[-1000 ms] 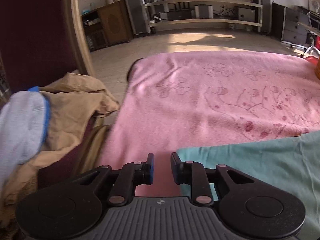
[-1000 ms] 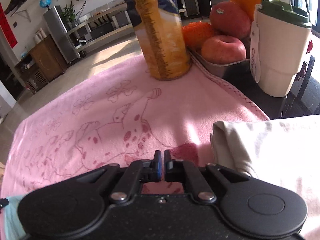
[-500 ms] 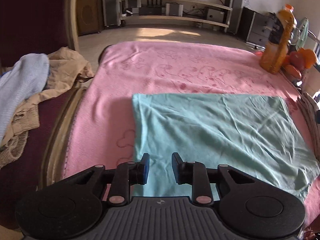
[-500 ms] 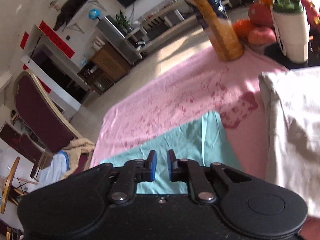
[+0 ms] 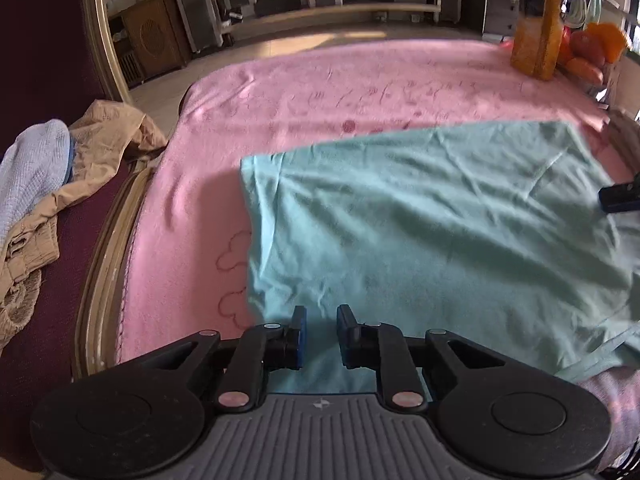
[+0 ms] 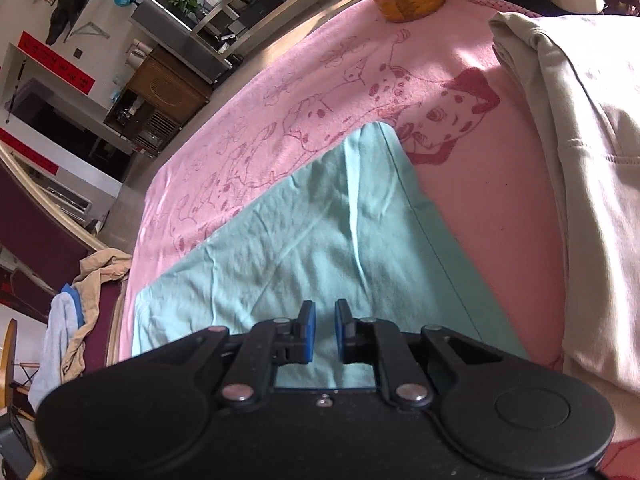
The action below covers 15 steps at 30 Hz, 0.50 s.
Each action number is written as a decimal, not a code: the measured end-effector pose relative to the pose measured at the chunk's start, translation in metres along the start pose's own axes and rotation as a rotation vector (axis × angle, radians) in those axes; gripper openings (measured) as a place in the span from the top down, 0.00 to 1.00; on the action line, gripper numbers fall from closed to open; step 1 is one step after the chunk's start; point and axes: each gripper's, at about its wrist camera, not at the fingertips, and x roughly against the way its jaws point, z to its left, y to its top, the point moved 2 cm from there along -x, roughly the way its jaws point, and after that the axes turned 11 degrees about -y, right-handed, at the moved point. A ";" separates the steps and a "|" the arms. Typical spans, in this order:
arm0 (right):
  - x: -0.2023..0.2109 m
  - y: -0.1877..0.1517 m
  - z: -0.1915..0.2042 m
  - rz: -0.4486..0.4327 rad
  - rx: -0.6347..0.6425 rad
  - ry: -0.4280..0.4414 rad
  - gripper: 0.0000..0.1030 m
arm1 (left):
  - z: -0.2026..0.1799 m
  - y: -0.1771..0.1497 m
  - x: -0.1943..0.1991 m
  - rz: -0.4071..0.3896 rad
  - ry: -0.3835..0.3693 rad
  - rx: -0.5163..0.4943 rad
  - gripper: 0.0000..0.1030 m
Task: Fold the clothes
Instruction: 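Smooth the folded shirt flat with both open tools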
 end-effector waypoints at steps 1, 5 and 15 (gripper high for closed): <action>-0.001 0.000 -0.002 0.001 0.004 -0.024 0.89 | 0.000 -0.003 0.000 0.001 0.011 -0.013 0.85; -0.005 0.002 -0.012 -0.002 0.013 -0.097 1.00 | 0.005 -0.011 0.004 0.029 0.057 -0.030 0.86; 0.013 0.002 -0.020 -0.038 0.026 -0.112 0.95 | 0.016 -0.023 0.032 -0.044 0.029 0.063 0.86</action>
